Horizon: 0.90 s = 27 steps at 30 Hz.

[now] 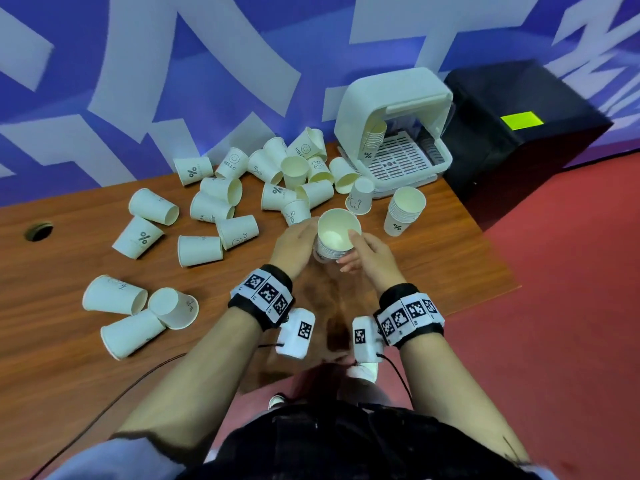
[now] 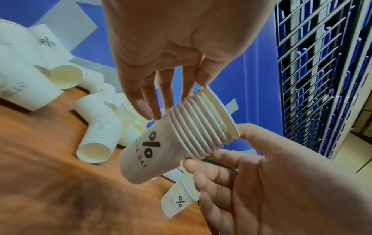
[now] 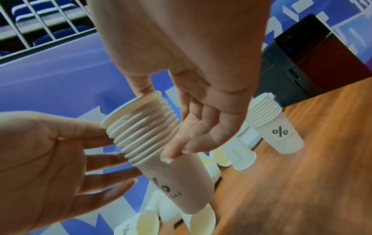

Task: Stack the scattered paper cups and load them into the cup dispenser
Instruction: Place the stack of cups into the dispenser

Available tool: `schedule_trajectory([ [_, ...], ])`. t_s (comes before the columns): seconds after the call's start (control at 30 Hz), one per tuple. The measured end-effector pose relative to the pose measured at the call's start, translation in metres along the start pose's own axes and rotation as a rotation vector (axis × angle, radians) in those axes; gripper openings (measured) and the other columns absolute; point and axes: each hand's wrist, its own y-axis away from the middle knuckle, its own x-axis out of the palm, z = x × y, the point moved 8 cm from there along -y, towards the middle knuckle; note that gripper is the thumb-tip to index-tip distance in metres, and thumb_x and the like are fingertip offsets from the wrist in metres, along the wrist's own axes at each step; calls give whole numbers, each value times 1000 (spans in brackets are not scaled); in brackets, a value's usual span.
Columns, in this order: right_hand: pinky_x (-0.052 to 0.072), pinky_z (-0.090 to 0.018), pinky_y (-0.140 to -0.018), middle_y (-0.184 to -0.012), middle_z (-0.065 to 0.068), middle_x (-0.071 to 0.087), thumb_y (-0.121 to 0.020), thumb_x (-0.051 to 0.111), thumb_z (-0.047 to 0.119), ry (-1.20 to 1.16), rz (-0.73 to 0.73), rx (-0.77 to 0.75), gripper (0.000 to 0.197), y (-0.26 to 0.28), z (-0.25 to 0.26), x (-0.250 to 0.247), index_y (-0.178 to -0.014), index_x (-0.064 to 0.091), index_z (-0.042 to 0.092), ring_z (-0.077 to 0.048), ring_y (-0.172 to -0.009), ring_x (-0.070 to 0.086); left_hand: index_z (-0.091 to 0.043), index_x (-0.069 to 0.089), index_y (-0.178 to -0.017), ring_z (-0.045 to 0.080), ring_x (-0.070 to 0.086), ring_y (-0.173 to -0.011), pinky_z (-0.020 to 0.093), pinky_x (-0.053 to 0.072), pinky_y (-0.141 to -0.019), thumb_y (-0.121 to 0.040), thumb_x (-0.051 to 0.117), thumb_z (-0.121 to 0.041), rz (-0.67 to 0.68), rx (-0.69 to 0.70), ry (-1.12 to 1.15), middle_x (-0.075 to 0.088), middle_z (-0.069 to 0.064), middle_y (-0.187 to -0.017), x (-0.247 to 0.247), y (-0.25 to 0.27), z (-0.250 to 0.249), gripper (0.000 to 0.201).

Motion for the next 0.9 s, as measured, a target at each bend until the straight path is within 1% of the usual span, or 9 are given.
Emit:
schedule_trajectory([
  [0.1, 46, -24, -57, -81, -17, 70, -99, 47, 38, -5, 8, -27, 26, -16, 18, -18, -108, 58, 17, -17, -55, 61, -25, 64, -113, 18, 53, -118, 40, 37, -109, -97, 38, -25, -16, 33, 43, 62, -1, -123, 15, -16, -25, 31],
  [0.2, 47, -22, -56, -83, -17, 71, -99, 47, 39, 16, 21, -56, 28, -38, 38, -48, -110, 57, 16, -15, -54, 62, -25, 65, -110, 26, 56, -116, 46, 40, -106, -96, 38, -27, -37, 40, 88, 64, 2, -120, 38, -39, -47, 31],
  [0.33, 48, -20, -52, -84, -13, 72, -98, 48, 38, 78, 76, -58, 35, -74, 55, -88, -122, 52, 12, -11, -53, 64, -19, 63, -114, 16, 52, -111, 40, 39, -105, -97, 36, -19, -82, 105, 41, 60, 5, -123, 72, -67, -82, 32],
  [0.47, 49, -25, -59, -96, -13, 72, -99, 48, 34, 68, 116, -65, 33, -103, 69, -123, -125, 51, 14, -11, -56, 66, -14, 59, -123, 22, 48, -124, 32, 34, -107, -99, 36, -23, -108, 118, -31, 56, 8, -132, 104, -99, -103, 35],
  [0.57, 50, -19, -56, -96, -5, 68, -99, 47, 31, 53, 125, -73, 26, -126, 79, -150, -121, 52, 17, -4, -54, 65, -16, 57, -125, 20, 44, -127, 29, 30, -106, -99, 33, -22, -103, 142, -81, 54, 7, -135, 127, -123, -117, 36],
  [0.67, 49, -18, -54, -90, -8, 71, -99, 49, 32, 16, 135, -35, 27, -149, 82, -169, -120, 52, 17, -7, -54, 65, -15, 56, -126, 21, 46, -126, 39, 33, -111, -98, 32, -23, -89, 136, -67, 54, 9, -134, 144, -146, -120, 38],
  [0.73, 48, -20, -54, -86, -8, 73, -99, 47, 34, -8, 140, 3, 22, -162, 81, -179, -113, 54, 19, -10, -56, 65, -16, 57, -124, 23, 48, -124, 47, 37, -108, -97, 32, -27, -99, 94, -15, 54, 9, -133, 149, -157, -117, 39],
  [0.83, 47, -19, -54, -85, -5, 74, -100, 45, 36, -22, 134, 51, 13, -182, 83, -194, -100, 52, 25, -11, -59, 66, -17, 57, -125, 22, 48, -125, 46, 36, -109, -98, 32, -29, -123, 22, 10, 52, 7, -135, 153, -170, -109, 38],
  [0.9, 47, -18, -54, -89, -7, 73, -100, 45, 35, -11, 126, 65, 12, -197, 82, -201, -102, 51, 25, -11, -61, 65, -18, 57, -124, 21, 50, -122, 45, 36, -109, -98, 30, -28, -128, 3, 15, 55, 5, -133, 152, -176, -103, 39],
])
